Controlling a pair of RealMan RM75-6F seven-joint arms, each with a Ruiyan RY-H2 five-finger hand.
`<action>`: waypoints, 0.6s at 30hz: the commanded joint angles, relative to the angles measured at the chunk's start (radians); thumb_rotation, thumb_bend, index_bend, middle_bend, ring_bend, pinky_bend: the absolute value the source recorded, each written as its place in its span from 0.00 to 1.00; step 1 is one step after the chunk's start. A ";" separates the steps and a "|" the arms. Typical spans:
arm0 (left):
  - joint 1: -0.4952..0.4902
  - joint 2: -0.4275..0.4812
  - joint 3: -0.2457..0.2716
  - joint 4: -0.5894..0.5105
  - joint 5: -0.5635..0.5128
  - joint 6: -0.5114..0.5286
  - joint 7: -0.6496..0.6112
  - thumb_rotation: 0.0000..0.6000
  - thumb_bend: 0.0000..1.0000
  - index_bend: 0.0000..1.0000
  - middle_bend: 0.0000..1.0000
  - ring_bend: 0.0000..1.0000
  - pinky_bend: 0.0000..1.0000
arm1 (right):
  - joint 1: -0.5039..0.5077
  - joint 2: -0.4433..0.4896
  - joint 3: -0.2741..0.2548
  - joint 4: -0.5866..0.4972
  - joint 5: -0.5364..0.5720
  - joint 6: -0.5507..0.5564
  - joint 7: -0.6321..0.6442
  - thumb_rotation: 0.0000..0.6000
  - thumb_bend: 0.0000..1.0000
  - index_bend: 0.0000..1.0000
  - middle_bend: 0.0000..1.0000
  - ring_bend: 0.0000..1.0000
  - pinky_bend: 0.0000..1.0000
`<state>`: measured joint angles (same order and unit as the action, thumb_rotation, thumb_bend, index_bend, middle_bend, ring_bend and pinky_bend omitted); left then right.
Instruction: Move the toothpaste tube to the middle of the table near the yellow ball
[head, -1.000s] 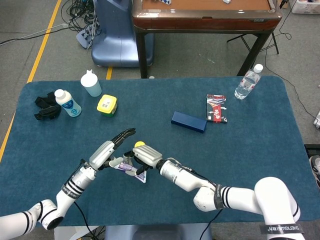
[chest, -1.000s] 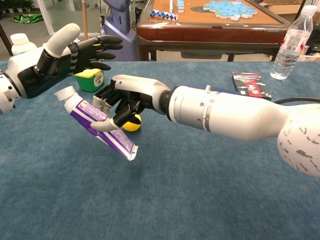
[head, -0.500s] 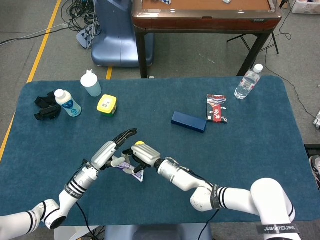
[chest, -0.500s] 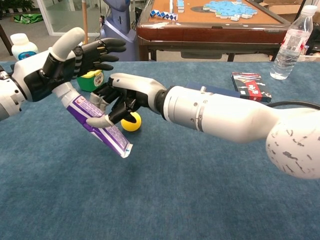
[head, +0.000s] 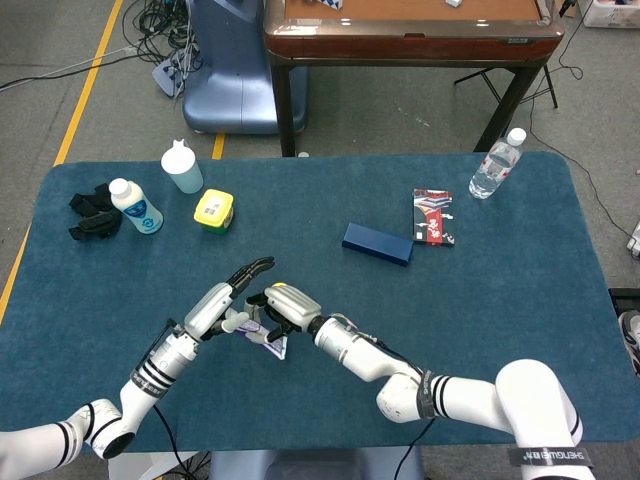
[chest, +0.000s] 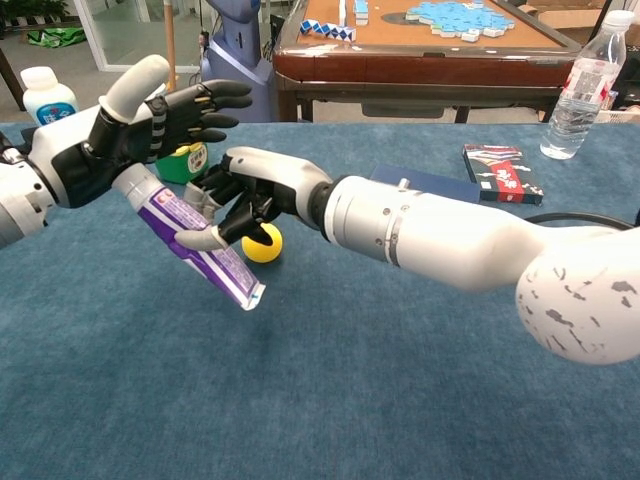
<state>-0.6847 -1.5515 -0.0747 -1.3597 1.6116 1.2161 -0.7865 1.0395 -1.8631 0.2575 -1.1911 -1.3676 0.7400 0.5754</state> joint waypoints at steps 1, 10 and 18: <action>-0.002 0.000 0.001 -0.003 -0.004 -0.005 -0.018 0.00 0.00 0.00 0.00 0.00 0.00 | 0.002 -0.005 0.001 0.009 -0.006 0.001 0.012 1.00 0.98 1.00 0.91 0.85 0.78; -0.003 -0.012 -0.003 0.000 -0.012 -0.004 -0.058 0.00 0.00 0.00 0.00 0.00 0.00 | 0.006 -0.015 0.000 0.034 -0.028 0.008 0.058 1.00 0.98 1.00 0.91 0.85 0.78; -0.004 -0.005 -0.004 0.011 -0.003 0.008 -0.031 0.00 0.00 0.00 0.00 0.00 0.00 | 0.013 0.010 -0.023 0.024 -0.050 -0.013 0.052 1.00 0.98 1.00 0.91 0.86 0.78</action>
<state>-0.6896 -1.5609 -0.0786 -1.3507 1.6054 1.2195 -0.8257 1.0510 -1.8608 0.2415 -1.1626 -1.4119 0.7327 0.6354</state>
